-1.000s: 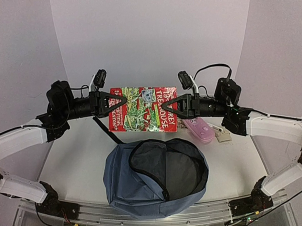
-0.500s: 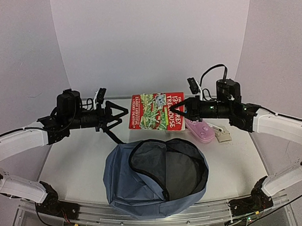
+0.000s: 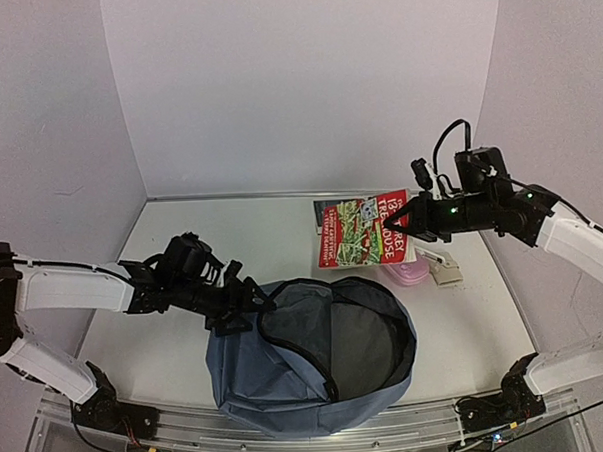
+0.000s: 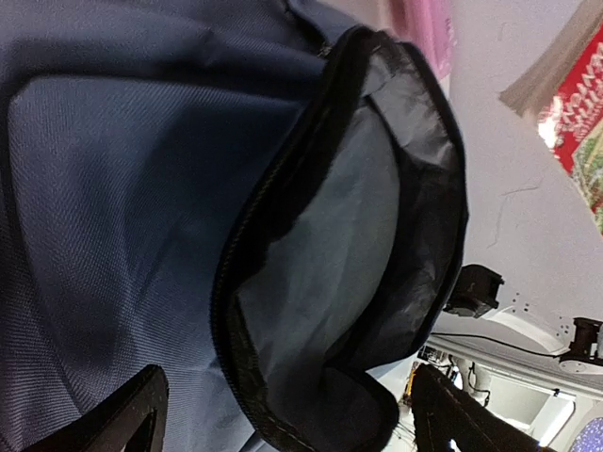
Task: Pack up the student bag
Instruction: Place the book in the student bag.
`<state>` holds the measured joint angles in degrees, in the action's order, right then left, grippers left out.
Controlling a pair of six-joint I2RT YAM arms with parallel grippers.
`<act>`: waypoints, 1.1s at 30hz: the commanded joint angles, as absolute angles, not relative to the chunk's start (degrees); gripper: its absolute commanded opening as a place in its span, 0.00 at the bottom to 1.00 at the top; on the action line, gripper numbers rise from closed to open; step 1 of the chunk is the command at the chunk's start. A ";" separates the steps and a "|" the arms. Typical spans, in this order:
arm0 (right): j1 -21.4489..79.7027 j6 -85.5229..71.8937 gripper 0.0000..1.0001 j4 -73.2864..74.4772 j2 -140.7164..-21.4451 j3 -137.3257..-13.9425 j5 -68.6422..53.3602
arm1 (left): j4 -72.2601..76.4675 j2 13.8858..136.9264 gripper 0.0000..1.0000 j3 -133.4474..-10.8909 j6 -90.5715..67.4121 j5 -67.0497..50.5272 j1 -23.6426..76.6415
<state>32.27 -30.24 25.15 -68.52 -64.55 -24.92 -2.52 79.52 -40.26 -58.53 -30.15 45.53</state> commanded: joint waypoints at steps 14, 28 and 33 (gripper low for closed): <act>32.39 -33.38 0.00 34.82 -61.10 -62.37 -29.66 | 13.07 89.12 0.03 -44.57 -62.64 -34.06 47.55; 32.40 -39.49 0.00 31.46 -58.76 -51.80 -35.37 | 3.84 73.25 0.00 -45.81 -49.89 -29.77 47.55; 32.41 -44.97 0.00 22.15 -58.77 -47.30 -39.35 | 6.07 73.31 0.00 -47.12 -49.49 -32.98 47.55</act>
<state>32.29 -40.43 33.25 -59.66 -49.10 -34.63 4.13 74.50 -43.81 -51.64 -30.92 47.64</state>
